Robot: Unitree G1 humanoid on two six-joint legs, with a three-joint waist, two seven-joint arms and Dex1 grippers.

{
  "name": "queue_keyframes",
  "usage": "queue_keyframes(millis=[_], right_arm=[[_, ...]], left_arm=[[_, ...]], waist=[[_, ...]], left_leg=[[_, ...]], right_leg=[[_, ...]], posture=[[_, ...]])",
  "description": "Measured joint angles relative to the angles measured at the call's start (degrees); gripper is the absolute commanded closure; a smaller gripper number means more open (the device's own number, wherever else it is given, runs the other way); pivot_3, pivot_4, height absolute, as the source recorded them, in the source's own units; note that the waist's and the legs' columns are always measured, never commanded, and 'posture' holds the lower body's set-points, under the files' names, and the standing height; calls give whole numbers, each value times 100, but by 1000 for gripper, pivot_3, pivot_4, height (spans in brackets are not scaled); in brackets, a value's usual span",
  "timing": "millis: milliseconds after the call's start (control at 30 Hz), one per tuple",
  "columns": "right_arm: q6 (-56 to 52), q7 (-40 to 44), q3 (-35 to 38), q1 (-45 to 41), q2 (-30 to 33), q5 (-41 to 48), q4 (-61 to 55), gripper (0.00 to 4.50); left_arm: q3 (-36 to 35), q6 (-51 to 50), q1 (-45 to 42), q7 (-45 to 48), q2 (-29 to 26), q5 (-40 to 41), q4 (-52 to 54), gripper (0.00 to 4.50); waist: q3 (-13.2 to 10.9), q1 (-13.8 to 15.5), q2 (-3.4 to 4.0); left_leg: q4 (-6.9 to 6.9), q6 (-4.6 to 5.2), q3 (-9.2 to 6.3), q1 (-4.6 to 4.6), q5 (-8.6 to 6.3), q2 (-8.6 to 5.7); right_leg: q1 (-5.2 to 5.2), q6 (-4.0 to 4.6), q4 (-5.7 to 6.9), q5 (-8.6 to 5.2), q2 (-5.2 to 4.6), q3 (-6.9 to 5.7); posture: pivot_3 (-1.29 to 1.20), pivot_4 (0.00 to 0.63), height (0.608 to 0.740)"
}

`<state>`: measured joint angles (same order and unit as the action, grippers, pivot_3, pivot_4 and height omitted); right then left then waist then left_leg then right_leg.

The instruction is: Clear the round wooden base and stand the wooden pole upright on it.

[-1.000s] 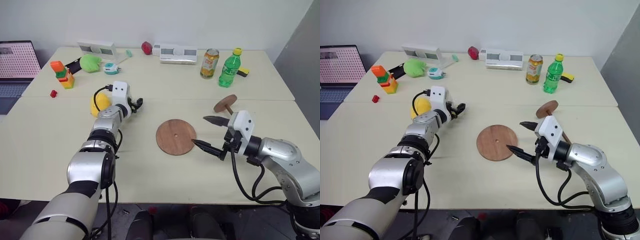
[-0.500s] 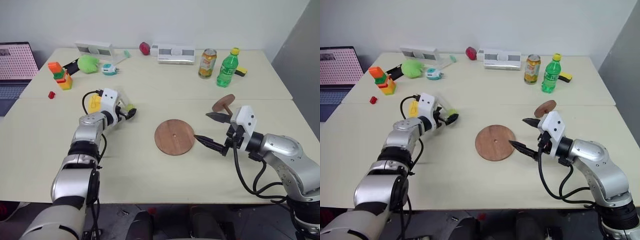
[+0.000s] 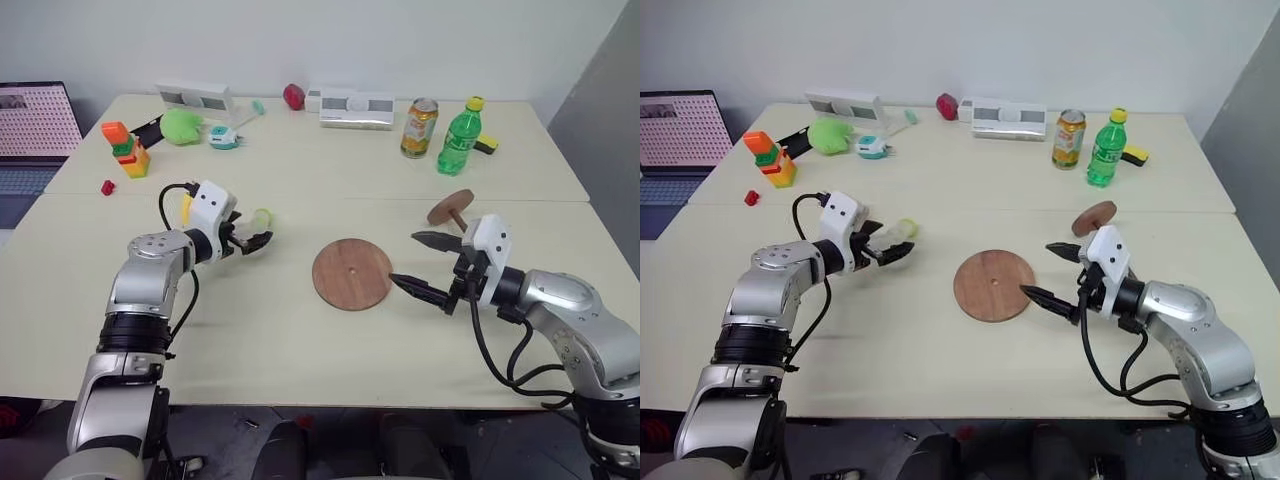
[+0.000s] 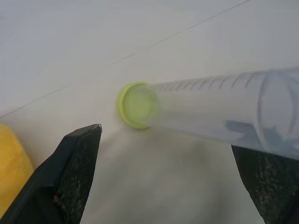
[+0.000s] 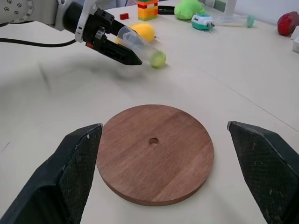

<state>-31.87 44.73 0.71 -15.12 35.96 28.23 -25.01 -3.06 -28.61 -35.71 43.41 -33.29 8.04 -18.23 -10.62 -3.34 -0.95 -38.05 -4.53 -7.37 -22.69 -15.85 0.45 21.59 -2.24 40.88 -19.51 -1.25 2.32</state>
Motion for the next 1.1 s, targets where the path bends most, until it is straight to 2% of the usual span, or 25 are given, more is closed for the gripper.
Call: queue_keyframes(millis=[133, 267, 400, 467, 700, 833, 933, 1100], right_arm=[[0, 15, -2, -3, 1, 2, 1, 0], [0, 13, -6, -1, -6, 5, -8, 0], [1, 12, -6, 15, -1, 0, -11, 0], [5, 14, -5, 25, 0, -2, -11, 0], [-245, 14, 45, -32, 180, 105, -13, 0], [-1003, -70, 391, -509, 746, 370, -32, 0], [-1636, -156, 380, -895, 1270, 352, -28, 0], [-3120, -416, -383, -2252, 2136, -200, 933, 0]], left_arm=[[51, -329, 325, 270, -272, 144, 665, 35], [20, -597, 612, 756, -915, 375, 1290, 35], [-78, -508, 1210, 1631, -1777, 698, 1808, 35], [-143, -414, 1360, 1926, -1979, 805, 1872, 35], [-191, -142, 1319, 2902, -2085, 1479, 2077, 35], [-206, 32, 899, 3575, -2168, 1968, 2270, 35], [-149, 72, 708, 3906, -2168, 2114, 2279, 35], [279, 320, 330, 4362, -1954, 2102, 2200, 35]], waist=[[0, -27, 0], [0, -17, 0], [0, -25, 1], [-1, -2, 2], [-2, 44, 2], [-3, 24, 3], [-4, 9, 4], [-5, -6, 7]], left_leg=[[3, 0, 1, 0, 0, 6], [5, 1, 1, 2, 0, 6], [11, 2, 5, 2, -1, 10], [10, 17, 6, 3, -9, 9], [8, 22, 9, -3, -13, 6], [11, 23, 14, 3, -13, 8], [12, 24, 15, 1, -14, 9], [11, 25, 27, 3, -14, 11]], right_leg=[[3, 0, 1, 0, 5, 1], [3, 1, 2, 0, 6, 1], [4, 1, -3, 0, 6, 4], [4, 1, -1, 0, 6, 5], [5, 1, -3, 0, 4, 4], [4, 2, -2, 0, 6, 7], [7, 2, -2, 0, 8, 7], [11, 3, -2, 0, 10, 18]], posture=[[0, 150, 740], [0, 150, 740], [0, 150, 740], [0, 150, 740], [0, 150, 740], [0, 150, 740], [0, 150, 740], [0, 150, 740]])
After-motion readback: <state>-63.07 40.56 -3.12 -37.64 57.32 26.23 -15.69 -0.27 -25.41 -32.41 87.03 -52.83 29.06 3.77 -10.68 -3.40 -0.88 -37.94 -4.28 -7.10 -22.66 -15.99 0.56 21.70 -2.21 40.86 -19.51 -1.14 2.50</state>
